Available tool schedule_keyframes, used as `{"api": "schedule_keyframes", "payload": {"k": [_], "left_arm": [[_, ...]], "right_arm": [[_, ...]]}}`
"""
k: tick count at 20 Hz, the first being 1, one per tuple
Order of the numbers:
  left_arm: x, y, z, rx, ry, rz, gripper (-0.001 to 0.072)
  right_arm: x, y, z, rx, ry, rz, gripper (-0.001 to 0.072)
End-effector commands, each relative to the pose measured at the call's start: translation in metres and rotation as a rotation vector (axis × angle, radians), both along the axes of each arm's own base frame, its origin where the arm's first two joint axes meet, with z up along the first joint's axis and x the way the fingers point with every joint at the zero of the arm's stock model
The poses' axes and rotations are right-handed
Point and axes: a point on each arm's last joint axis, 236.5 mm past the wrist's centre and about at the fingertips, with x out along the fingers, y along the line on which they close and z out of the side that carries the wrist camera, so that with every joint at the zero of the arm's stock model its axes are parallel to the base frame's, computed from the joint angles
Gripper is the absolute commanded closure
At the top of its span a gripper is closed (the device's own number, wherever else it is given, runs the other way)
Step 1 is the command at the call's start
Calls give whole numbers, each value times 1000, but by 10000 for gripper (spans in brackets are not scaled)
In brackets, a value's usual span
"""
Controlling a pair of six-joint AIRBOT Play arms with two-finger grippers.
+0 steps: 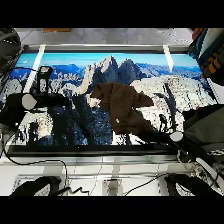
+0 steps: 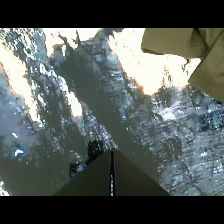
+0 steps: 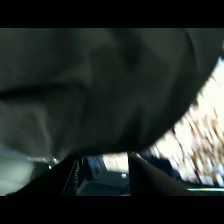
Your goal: Fold the clothes and pants, and hang the long-sleeved shirts on hangers.
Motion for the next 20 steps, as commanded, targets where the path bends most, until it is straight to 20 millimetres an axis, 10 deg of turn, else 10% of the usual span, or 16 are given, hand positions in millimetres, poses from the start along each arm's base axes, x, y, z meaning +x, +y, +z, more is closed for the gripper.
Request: {"api": "schedule_keyframes", "payload": {"k": [1, 9, 12, 16, 17, 19, 20], "left_arm": [[0, 0, 0, 1, -1, -1, 692], [1, 0, 2, 0, -9, 1, 692], [1, 0, 2, 0, -9, 1, 692], [1, 0, 1, -1, -8, 1, 691], [1, -1, 1, -4, -7, 0, 656], [1, -3, 2, -14, -6, 0, 249], [1, -8, 3, -44, -3, 2, 186]], "right_arm": [[34, 5, 4, 1, -35, 4, 244], [109, 3, 59, -58, -261, 26, 458], [122, 7, 78, -43, -301, 32, 700], [136, 15, 119, -75, -383, 147, 702], [141, 14, 134, -105, -421, 179, 702], [148, 5, 164, -140, -470, 205, 702], [149, -3, 179, -152, -486, 203, 702]]}}
